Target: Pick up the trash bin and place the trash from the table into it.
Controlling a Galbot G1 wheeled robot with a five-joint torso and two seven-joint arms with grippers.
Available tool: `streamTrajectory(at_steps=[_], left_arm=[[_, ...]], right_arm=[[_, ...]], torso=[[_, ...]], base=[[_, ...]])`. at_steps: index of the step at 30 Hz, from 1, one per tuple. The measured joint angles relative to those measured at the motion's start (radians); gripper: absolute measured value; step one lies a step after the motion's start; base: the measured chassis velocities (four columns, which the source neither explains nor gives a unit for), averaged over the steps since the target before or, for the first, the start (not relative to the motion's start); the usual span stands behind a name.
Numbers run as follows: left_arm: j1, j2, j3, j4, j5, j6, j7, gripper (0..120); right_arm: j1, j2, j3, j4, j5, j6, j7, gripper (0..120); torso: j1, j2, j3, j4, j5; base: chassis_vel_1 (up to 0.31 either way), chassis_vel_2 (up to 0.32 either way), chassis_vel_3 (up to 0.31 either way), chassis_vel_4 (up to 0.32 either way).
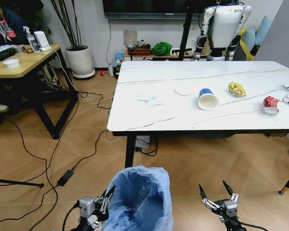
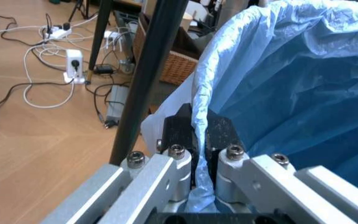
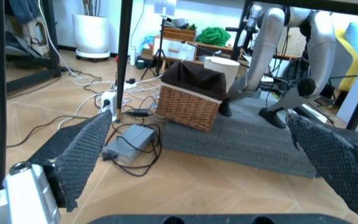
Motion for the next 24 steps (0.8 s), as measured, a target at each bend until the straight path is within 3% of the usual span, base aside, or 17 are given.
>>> streamTrajectory(at_steps=[24], left_arm=[[0.004,-0.006,0.000,0.001,0.000,0.002,0.001,0]], right_arm=[[-0.003,0.000,0.000,0.002,-0.001,0.002,0.000,100]], torso=[[0.044,0.103,0.059,0.0000,0.0000]], base=[[0.000,0.000,0.000,0.000]])
